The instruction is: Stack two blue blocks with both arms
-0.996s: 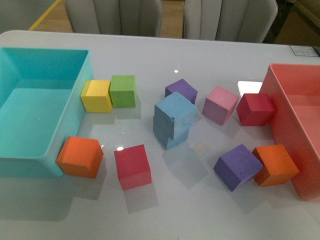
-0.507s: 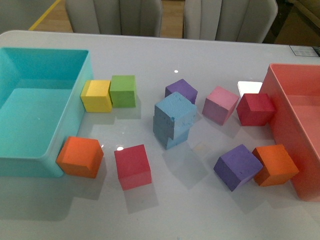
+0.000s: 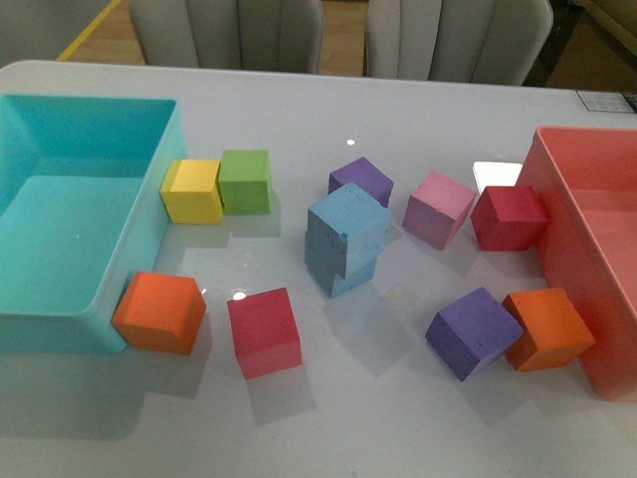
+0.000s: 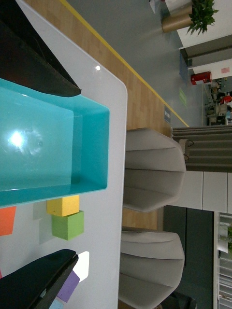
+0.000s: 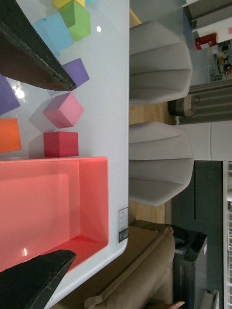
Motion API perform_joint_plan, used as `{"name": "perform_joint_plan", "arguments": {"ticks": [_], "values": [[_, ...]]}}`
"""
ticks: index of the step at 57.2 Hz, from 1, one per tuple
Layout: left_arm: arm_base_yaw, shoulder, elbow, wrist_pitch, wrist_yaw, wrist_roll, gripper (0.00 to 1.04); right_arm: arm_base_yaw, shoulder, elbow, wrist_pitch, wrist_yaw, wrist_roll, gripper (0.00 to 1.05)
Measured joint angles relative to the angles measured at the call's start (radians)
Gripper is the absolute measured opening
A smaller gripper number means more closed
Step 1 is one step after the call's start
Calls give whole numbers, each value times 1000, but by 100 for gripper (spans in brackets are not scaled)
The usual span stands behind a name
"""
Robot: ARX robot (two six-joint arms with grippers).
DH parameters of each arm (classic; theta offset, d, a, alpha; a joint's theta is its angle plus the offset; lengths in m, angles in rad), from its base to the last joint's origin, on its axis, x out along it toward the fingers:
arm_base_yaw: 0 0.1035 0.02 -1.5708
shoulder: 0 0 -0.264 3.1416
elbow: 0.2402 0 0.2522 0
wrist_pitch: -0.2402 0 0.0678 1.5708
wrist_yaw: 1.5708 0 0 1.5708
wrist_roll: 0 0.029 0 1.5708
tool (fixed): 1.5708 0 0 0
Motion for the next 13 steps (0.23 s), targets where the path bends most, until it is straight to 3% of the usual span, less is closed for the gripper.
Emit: {"name": "perform_joint_plan", "arguments": {"ticks": [13], "values": [[0, 0, 0, 0, 0, 0, 96, 0, 0, 0, 0, 0, 0, 96]]}}
